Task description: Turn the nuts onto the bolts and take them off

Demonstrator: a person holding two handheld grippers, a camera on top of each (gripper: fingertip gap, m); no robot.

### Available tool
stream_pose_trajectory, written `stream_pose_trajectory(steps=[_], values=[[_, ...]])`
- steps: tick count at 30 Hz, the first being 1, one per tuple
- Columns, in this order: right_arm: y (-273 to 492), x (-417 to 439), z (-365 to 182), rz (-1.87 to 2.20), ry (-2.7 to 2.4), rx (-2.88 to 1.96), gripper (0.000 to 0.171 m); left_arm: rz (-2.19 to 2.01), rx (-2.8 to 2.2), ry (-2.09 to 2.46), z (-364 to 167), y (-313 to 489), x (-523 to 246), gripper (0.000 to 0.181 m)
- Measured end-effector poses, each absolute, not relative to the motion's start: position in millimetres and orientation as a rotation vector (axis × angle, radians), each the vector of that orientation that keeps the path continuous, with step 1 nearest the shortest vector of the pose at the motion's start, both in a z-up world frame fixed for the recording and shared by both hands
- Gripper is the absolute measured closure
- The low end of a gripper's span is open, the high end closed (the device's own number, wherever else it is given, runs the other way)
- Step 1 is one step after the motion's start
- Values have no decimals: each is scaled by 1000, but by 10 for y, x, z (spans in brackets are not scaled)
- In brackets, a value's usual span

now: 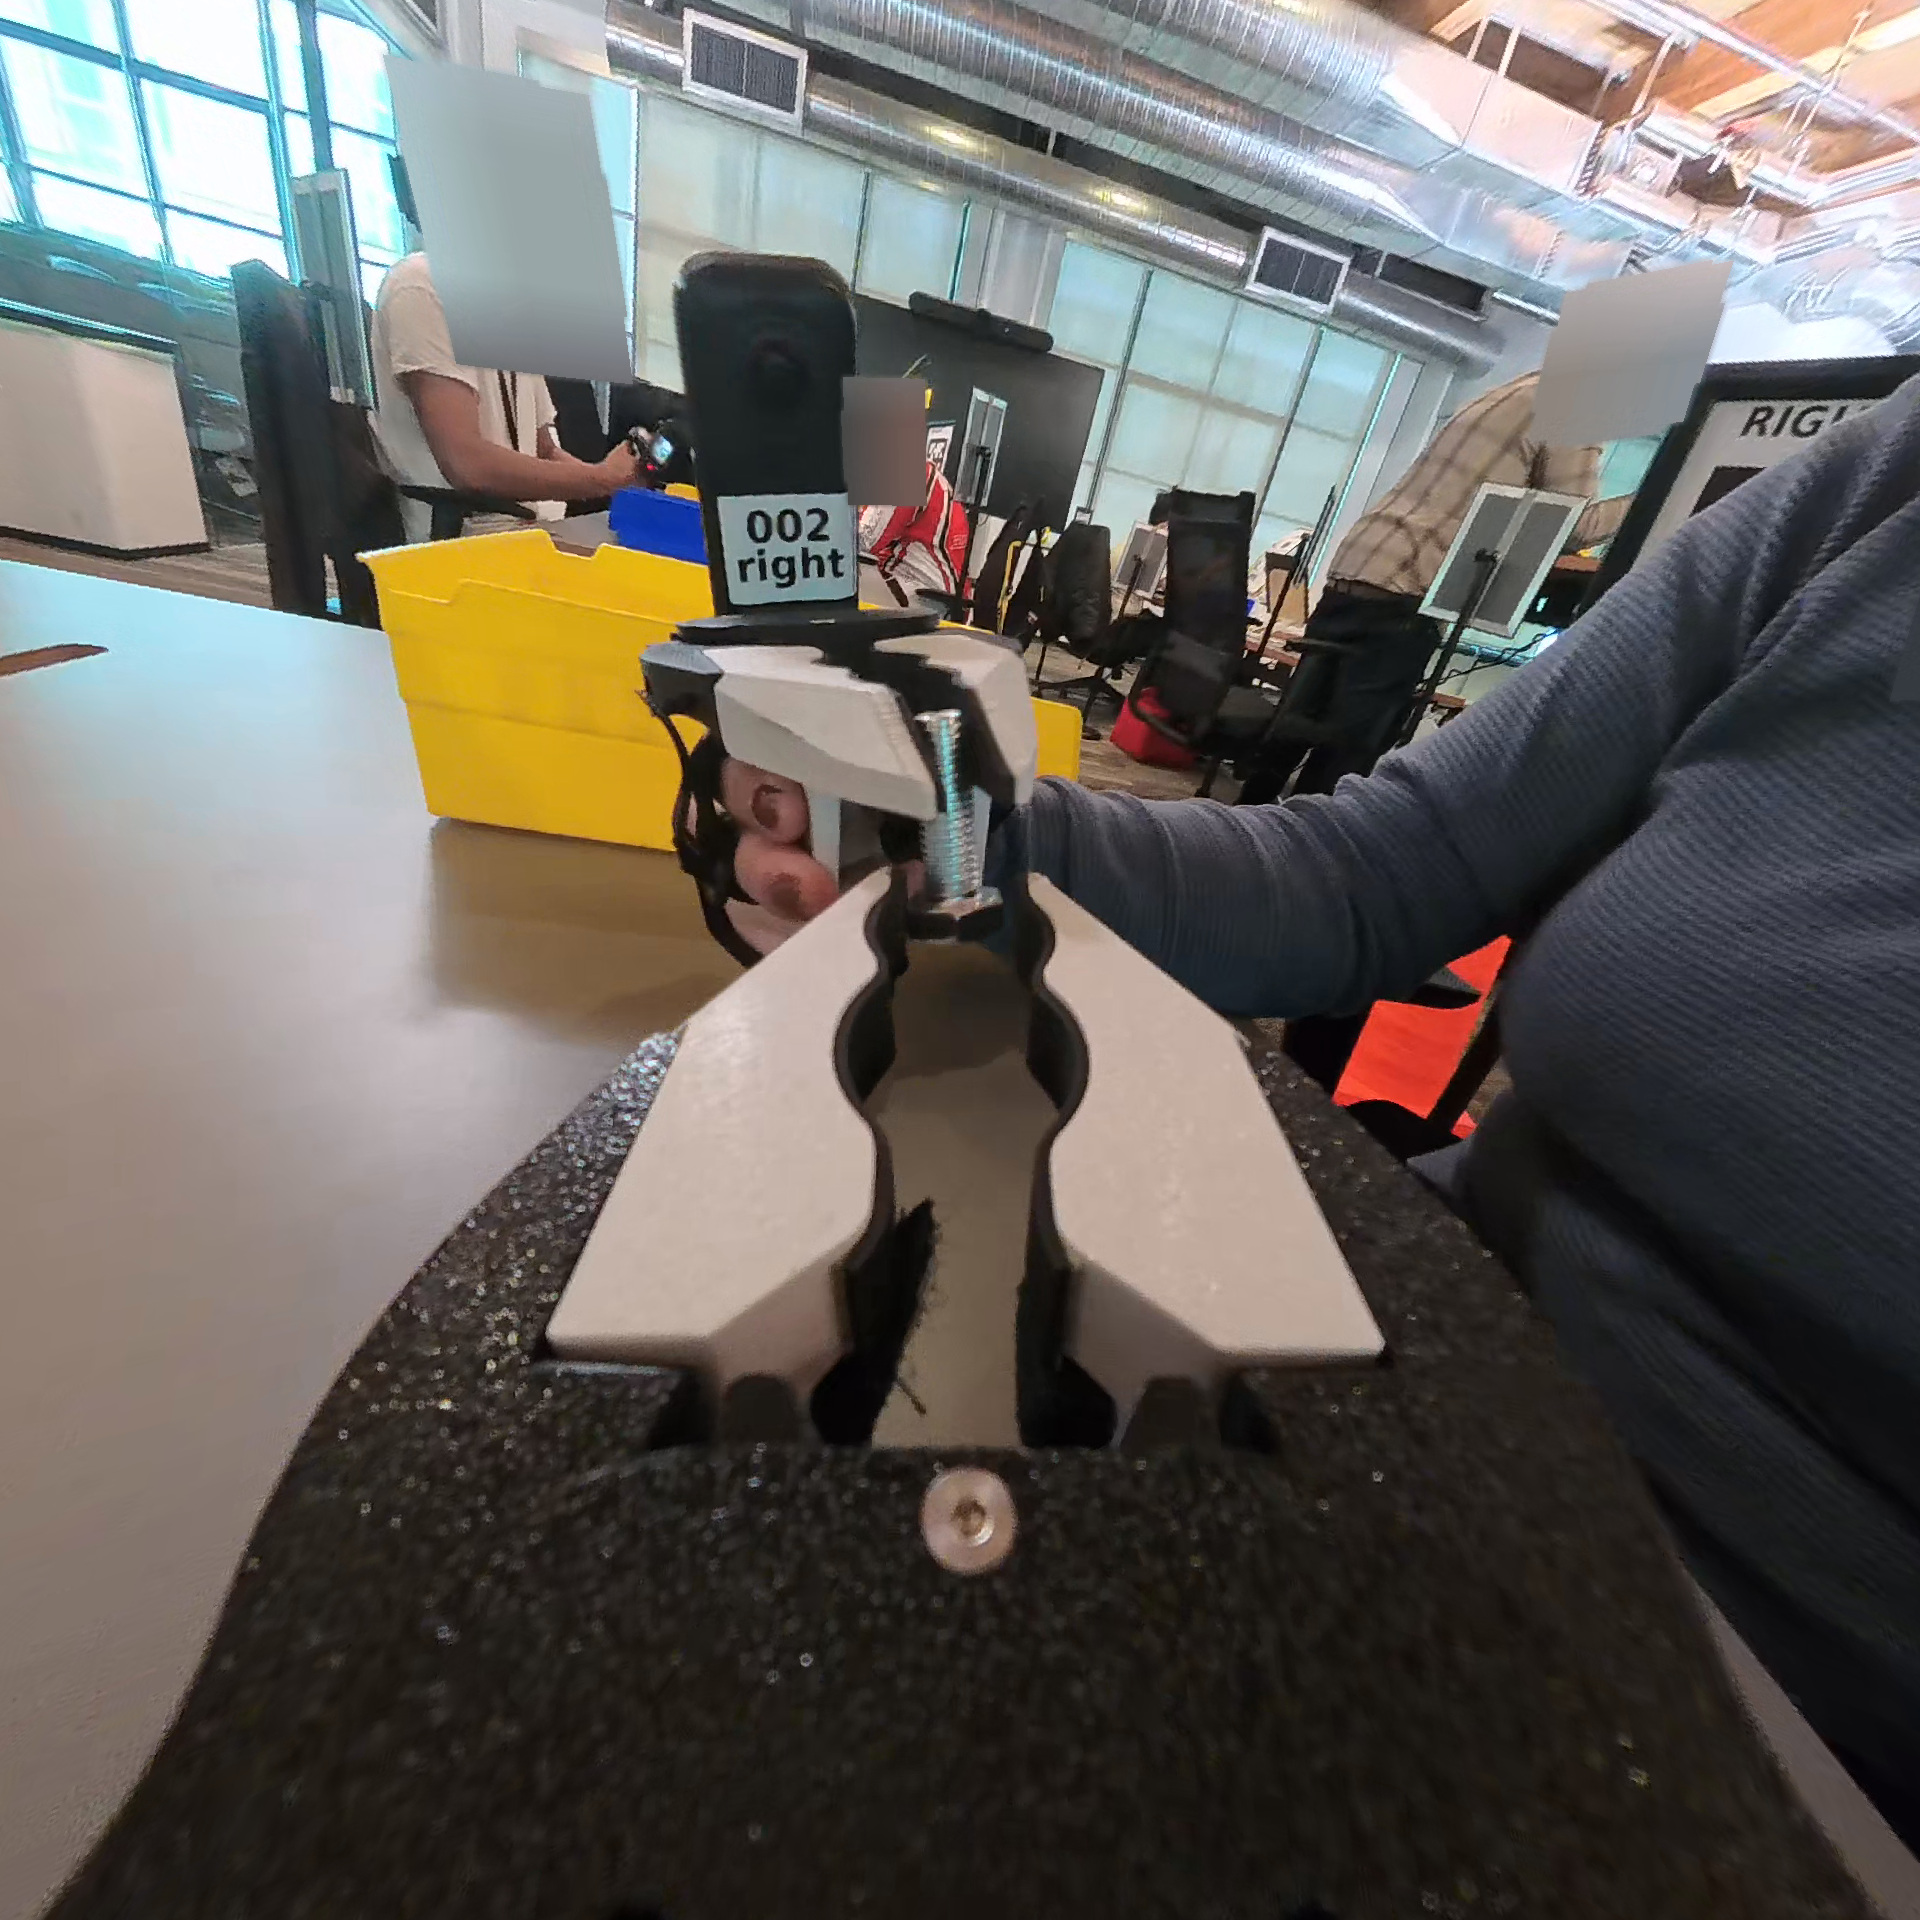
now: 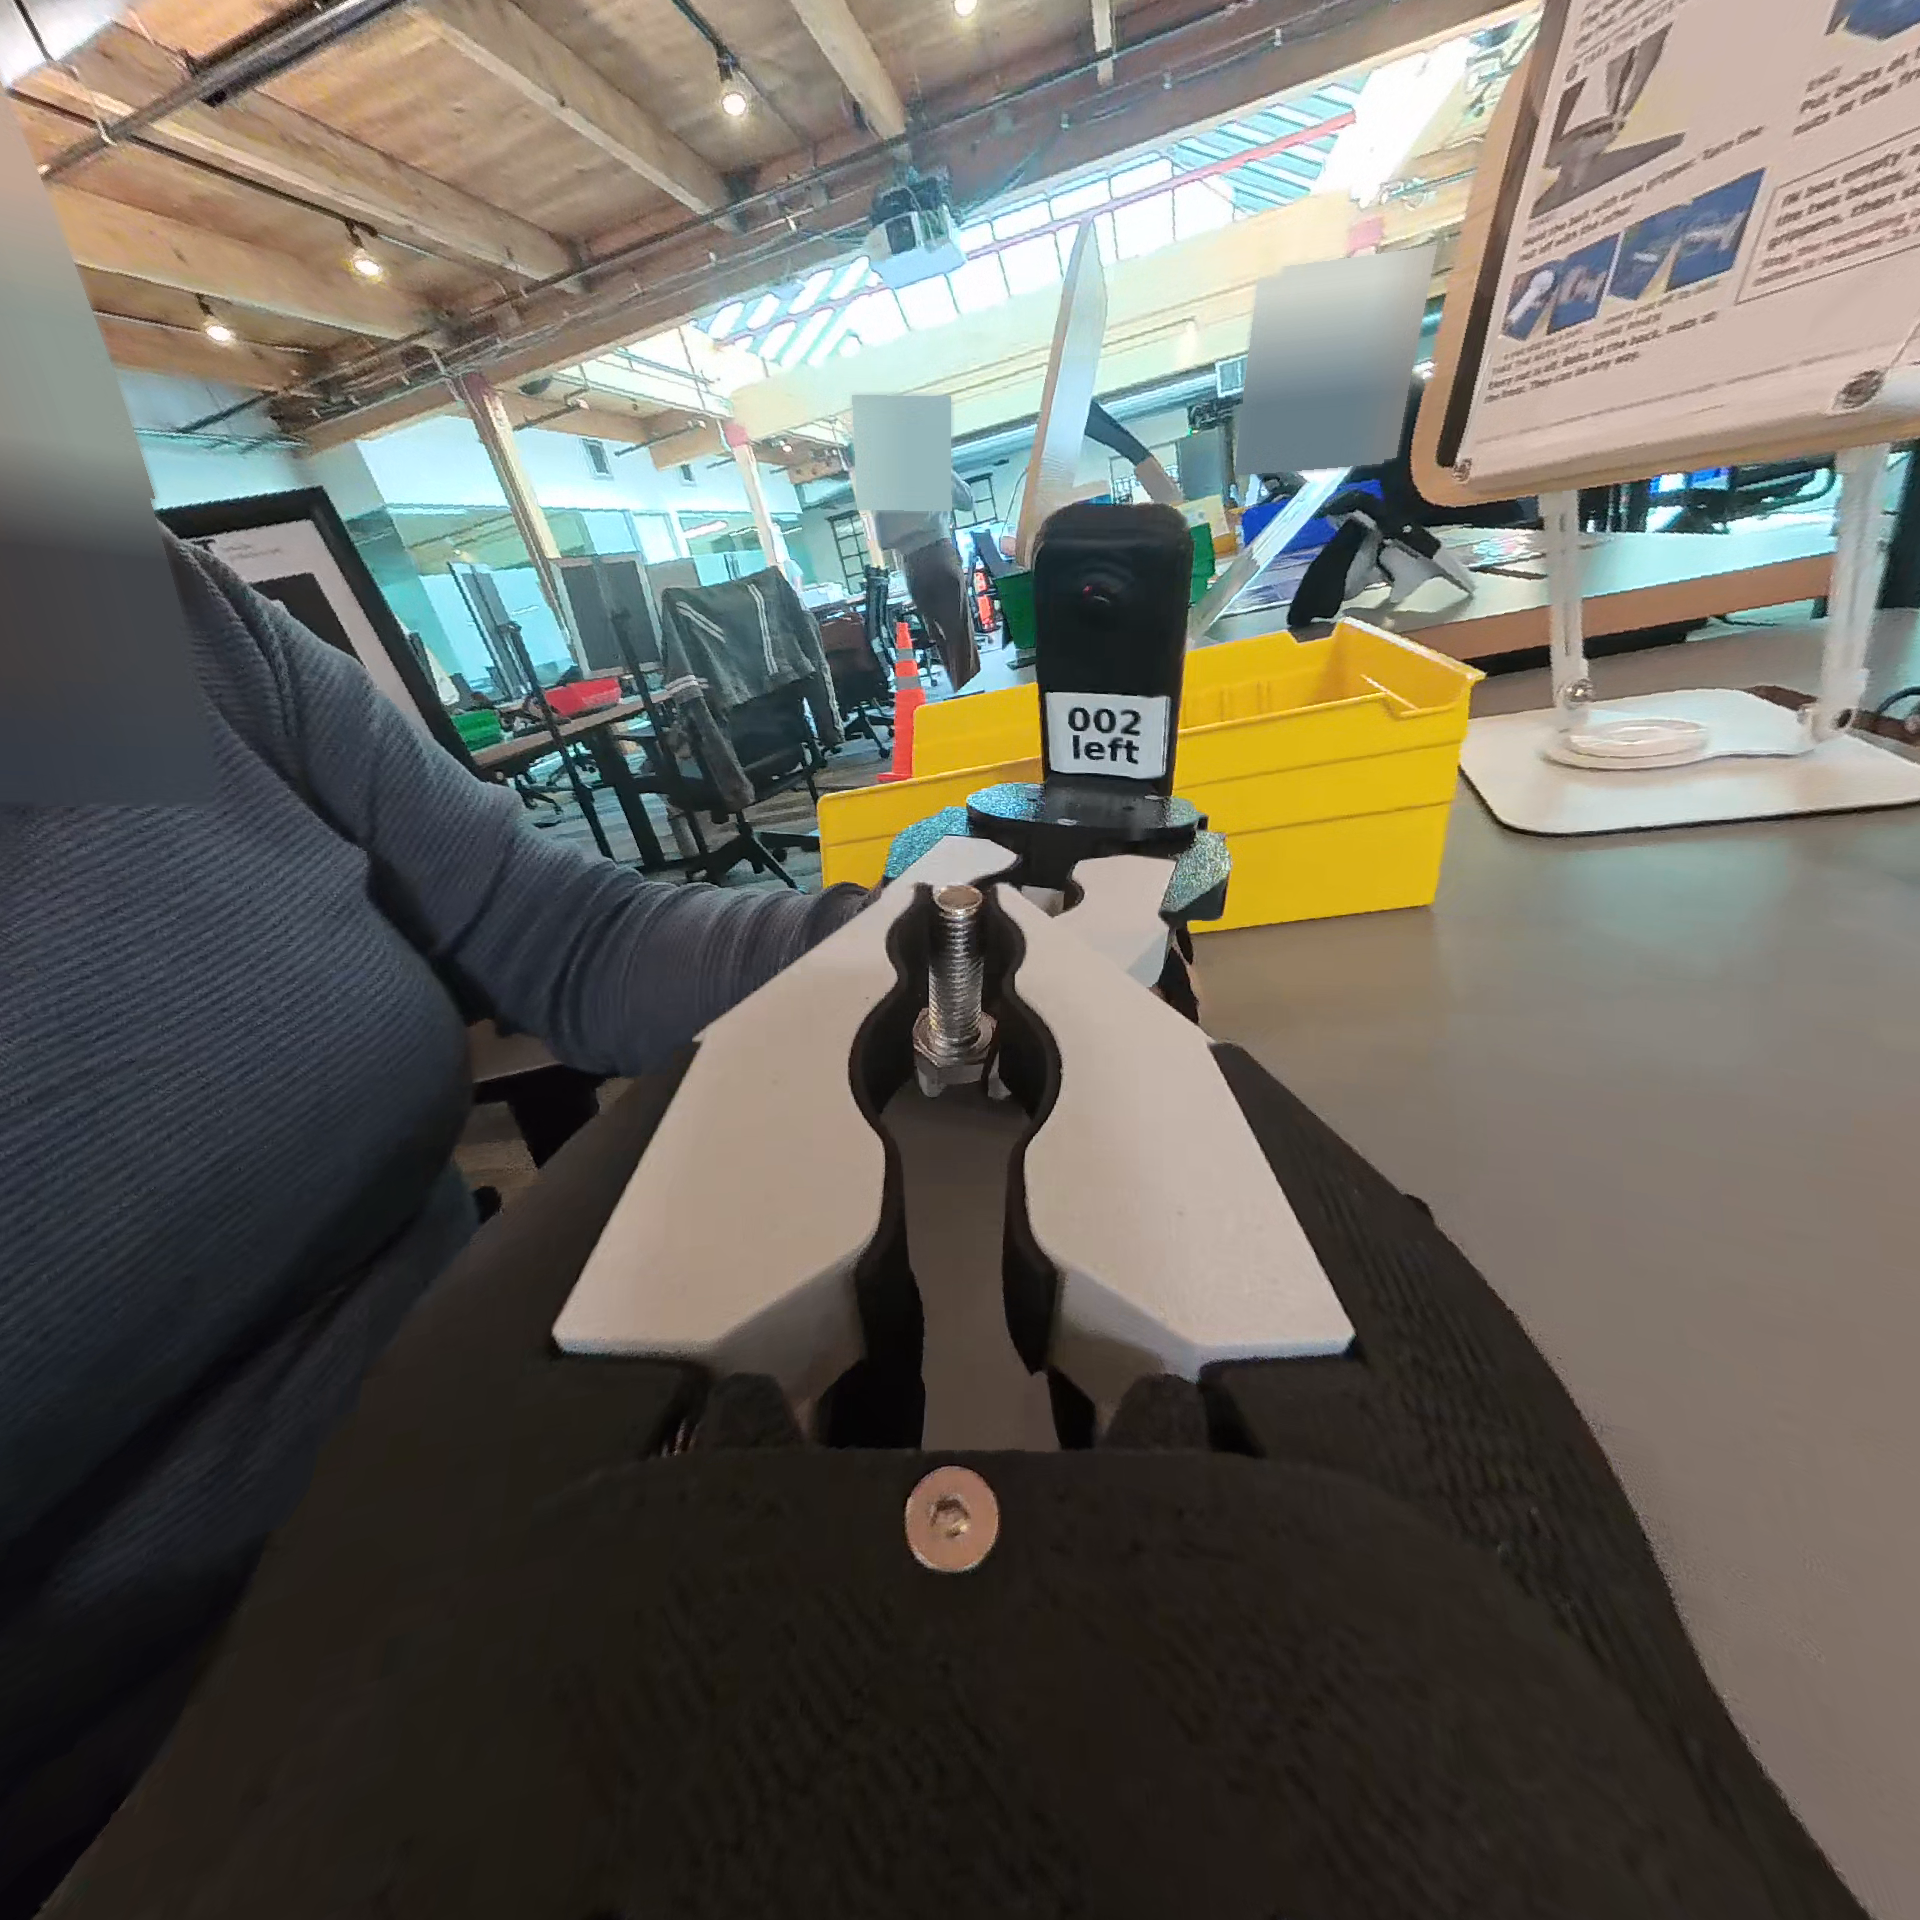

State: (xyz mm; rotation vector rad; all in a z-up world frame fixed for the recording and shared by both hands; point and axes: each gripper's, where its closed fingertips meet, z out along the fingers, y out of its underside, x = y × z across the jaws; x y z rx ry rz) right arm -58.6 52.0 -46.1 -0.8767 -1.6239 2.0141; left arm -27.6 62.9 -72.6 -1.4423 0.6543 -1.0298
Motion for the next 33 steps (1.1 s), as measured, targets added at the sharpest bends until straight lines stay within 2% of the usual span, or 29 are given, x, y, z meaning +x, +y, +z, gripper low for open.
stream_pose_trajectory(steps=[4, 6, 10, 13, 15, 19, 23, 26, 33], values=[[529, -568, -434, 2033, -1610, -870, 164, -1014, -1467, 648, -756, 658, -271, 158], [532, -567, -431, 2034, -1608, -870, 163, -1030, -1462, 656, -751, 640, -258, 165], [547, -579, -429, 2019, -1593, -869, 163, -1013, -1467, 641, -753, 663, -269, 166], [795, -674, -326, 1947, -1411, -918, 142, -892, -1486, 575, -763, 790, -385, 166], [1169, -750, -267, 1835, -1202, -1021, 138, -764, -1482, 513, -749, 895, -521, 166], [2082, -938, -825, 1179, -1095, -1427, 140, -533, -1426, 358, -659, 1056, -833, 166], [2406, -1175, -1432, 744, -1363, -1626, 141, -394, -1421, 325, -655, 1119, -944, 166], [2512, -1355, -1710, 676, -1489, -1761, 140, -371, -1430, 344, -673, 1128, -926, 166], [2706, -1596, -1770, 702, -1477, -1840, 144, -373, -1437, 357, -686, 1154, -926, 166]])
